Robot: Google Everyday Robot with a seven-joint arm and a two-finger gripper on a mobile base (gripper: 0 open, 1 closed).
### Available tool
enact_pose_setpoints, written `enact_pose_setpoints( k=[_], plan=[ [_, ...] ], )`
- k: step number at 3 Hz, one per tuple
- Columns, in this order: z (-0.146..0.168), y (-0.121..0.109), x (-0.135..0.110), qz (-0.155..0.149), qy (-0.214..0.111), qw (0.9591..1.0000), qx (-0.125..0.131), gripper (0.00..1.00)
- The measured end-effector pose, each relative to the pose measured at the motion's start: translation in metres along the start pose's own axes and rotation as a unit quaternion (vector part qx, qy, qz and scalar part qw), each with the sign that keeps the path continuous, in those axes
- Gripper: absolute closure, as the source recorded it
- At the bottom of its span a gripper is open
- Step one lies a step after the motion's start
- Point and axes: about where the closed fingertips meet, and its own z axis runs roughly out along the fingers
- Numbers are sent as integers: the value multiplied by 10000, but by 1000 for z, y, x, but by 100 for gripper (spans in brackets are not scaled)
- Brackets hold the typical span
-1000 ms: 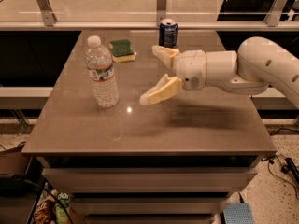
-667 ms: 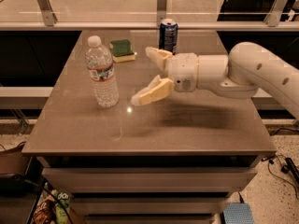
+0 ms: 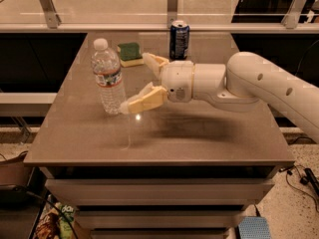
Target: Knock water bottle over
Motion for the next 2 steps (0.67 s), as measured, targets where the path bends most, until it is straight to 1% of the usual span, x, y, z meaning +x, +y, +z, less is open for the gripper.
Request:
enact_pose_setpoints(
  k=[1,2],
  plan=[
    [17,2,-4,-3,20,10000,29,0],
    [35,1,-7,-13,57,10000,-43,0]
  ],
)
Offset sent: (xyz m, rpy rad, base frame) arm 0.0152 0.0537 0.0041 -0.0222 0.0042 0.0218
